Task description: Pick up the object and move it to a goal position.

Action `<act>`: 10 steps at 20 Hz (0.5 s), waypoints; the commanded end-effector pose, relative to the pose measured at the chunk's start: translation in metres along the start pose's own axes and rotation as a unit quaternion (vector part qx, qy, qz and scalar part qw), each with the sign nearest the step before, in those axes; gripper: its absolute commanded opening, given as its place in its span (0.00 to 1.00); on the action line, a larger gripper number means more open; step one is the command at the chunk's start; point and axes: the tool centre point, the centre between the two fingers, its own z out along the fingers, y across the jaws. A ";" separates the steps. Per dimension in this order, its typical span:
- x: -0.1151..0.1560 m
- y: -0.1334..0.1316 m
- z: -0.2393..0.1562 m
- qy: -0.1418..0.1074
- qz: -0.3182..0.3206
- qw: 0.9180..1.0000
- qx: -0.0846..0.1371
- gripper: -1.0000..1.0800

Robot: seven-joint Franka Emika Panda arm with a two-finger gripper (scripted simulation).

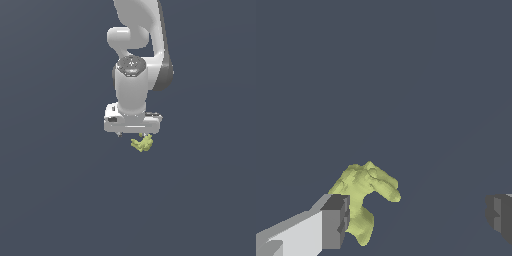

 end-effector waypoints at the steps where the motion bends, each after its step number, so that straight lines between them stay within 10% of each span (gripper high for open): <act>1: 0.000 0.000 0.000 0.000 0.000 1.000 0.000 0.81; 10: 0.004 0.006 -0.003 0.007 0.012 1.000 0.009 0.81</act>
